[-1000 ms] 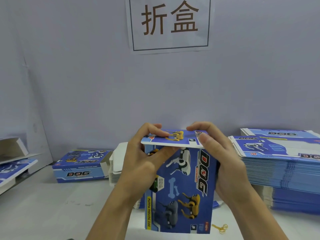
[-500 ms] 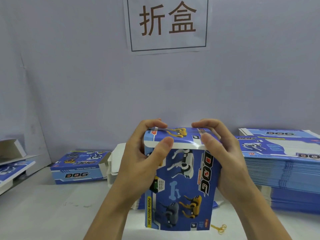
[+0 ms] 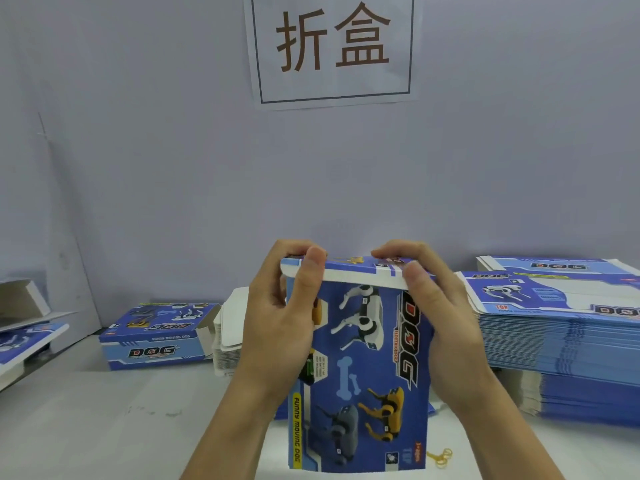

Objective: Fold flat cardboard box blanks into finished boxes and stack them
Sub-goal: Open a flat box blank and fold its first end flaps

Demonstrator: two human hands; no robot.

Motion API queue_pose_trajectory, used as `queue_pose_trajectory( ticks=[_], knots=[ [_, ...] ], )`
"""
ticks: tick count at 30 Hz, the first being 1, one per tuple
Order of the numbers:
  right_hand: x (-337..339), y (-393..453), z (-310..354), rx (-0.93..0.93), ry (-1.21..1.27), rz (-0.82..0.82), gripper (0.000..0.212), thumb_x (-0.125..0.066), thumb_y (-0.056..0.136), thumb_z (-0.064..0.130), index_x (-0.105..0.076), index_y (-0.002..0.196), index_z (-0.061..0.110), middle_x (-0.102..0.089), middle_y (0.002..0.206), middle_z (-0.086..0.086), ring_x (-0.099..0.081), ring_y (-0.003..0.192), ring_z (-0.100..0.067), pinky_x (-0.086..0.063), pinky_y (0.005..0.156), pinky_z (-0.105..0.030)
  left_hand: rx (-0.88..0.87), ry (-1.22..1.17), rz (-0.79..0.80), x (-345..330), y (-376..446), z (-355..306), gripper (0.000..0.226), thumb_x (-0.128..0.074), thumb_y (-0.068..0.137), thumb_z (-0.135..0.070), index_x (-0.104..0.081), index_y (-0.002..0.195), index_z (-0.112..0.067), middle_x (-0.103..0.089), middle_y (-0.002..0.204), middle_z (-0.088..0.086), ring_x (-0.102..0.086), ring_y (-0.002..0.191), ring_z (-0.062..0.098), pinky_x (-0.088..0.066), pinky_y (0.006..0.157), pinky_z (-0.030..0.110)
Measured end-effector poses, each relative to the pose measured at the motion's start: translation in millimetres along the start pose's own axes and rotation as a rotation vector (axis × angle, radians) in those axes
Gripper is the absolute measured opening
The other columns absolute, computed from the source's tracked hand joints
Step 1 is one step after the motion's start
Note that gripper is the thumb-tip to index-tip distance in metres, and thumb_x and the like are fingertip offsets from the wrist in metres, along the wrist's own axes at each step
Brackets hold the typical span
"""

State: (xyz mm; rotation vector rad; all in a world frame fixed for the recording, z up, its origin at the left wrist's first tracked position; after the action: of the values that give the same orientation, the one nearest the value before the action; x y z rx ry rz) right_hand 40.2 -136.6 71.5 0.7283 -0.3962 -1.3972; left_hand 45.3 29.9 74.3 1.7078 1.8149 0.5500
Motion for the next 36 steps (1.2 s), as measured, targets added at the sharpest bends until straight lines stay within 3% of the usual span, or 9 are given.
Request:
queue_pose_trajectory(
  ticks=[3, 8, 14, 17, 19, 22, 25, 30, 36],
  knots=[
    [4, 0, -2, -0.034, 0.005, -0.035, 0.028, -0.052, 0.093, 0.039, -0.063, 0.105, 0.017, -0.071, 0.087, -0.007, -0.075, 0.076, -0.027, -0.057, 0.055, -0.029, 0.056, -0.095, 0.042, -5, -1, 7, 0.037, -0.056, 0.085, -0.060, -0.061, 0.099, -0.026, -0.070, 0.091, 0.016, -0.071, 0.086, 0.042, -0.059, 0.069, 0.064],
    [5, 4, 5, -0.010, -0.094, -0.114, 0.045, -0.059, 0.080, 0.058, -0.062, 0.099, 0.017, -0.074, 0.074, -0.002, -0.075, 0.064, -0.021, -0.054, 0.045, -0.023, 0.045, -0.072, -0.026, 2, 1, 3, 0.031, -0.060, 0.089, -0.057, -0.062, 0.096, -0.026, -0.058, 0.089, 0.031, -0.064, 0.078, 0.047, -0.053, 0.066, 0.067],
    [-9, 0, 0, -0.069, 0.083, 0.061, 0.022, -0.058, 0.090, 0.035, -0.063, 0.109, 0.025, -0.074, 0.093, -0.007, -0.075, 0.080, -0.026, -0.059, 0.059, -0.032, 0.016, -0.002, -0.080, 6, 3, -6, 0.046, -0.051, 0.078, -0.068, -0.059, 0.088, -0.024, -0.048, 0.086, 0.037, -0.051, 0.069, 0.041, -0.050, 0.061, 0.056],
    [-9, -1, -2, -0.093, 0.122, 0.066, 0.025, -0.055, 0.091, 0.038, -0.063, 0.110, 0.025, -0.073, 0.096, -0.010, -0.074, 0.083, -0.028, -0.059, 0.064, -0.035, 0.018, 0.012, -0.045, 6, 5, -9, 0.036, -0.052, 0.077, -0.064, -0.062, 0.086, -0.031, -0.046, 0.080, 0.029, -0.046, 0.062, 0.032, -0.050, 0.049, 0.036],
    [-14, -1, -3, -0.118, 0.172, 0.093, 0.033, -0.055, 0.091, 0.045, -0.062, 0.114, 0.022, -0.073, 0.100, -0.012, -0.073, 0.087, -0.029, -0.059, 0.069, -0.038, 0.033, 0.027, -0.002, 4, 6, -9, 0.035, -0.054, 0.078, -0.062, -0.062, 0.091, -0.030, -0.050, 0.083, 0.032, -0.045, 0.064, 0.046, -0.052, 0.052, 0.045],
    [-6, 1, -4, -0.109, 0.071, 0.001, 0.027, -0.055, 0.091, 0.042, -0.063, 0.109, 0.024, -0.074, 0.096, -0.011, -0.074, 0.083, -0.029, -0.058, 0.061, -0.036, 0.031, 0.046, 0.020, 5, 7, -10, 0.030, -0.056, 0.080, -0.058, -0.062, 0.092, -0.031, -0.053, 0.081, 0.026, -0.053, 0.062, 0.043, -0.054, 0.050, 0.042],
    [-4, 1, -5, -0.091, 0.044, -0.048, 0.021, -0.056, 0.088, 0.034, -0.063, 0.104, 0.022, -0.074, 0.089, -0.006, -0.075, 0.077, -0.027, -0.057, 0.054, -0.031, 0.049, 0.023, 0.019, 5, 4, -7, 0.026, -0.059, 0.086, -0.051, -0.060, 0.096, -0.028, -0.065, 0.085, 0.026, -0.069, 0.076, 0.046, -0.056, 0.062, 0.063],
    [1, 0, -5, -0.084, 0.120, -0.101, 0.017, -0.057, 0.082, 0.021, -0.071, 0.092, 0.018, -0.075, 0.099, 0.000, -0.075, 0.076, -0.025, -0.057, 0.054, -0.030, 0.035, -0.066, 0.017, 5, 3, -9, 0.014, -0.058, 0.089, -0.037, -0.067, 0.089, -0.026, -0.072, 0.090, 0.005, -0.069, 0.089, 0.046, -0.051, 0.068, 0.075],
    [6, 0, -3, -0.115, 0.276, -0.128, 0.024, -0.054, 0.068, 0.012, -0.078, 0.072, 0.014, -0.073, 0.116, -0.003, -0.075, 0.081, -0.022, -0.058, 0.056, -0.028, 0.082, -0.269, 0.113, -2, 2, -9, 0.017, -0.062, 0.084, -0.028, -0.077, 0.081, -0.020, -0.067, 0.128, -0.003, -0.071, 0.106, 0.026, -0.062, 0.069, 0.039]
  ],
)
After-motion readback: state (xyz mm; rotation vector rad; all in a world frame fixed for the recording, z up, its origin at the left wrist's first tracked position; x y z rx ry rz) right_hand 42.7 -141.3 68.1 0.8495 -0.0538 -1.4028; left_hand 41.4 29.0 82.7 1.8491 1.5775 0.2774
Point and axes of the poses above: each hand's wrist, its own y-axis towards the middle knuckle, its own x-axis out of the back of the hand, z = x × y, the point moved 10 cm from there along y, towards the middle knuckle
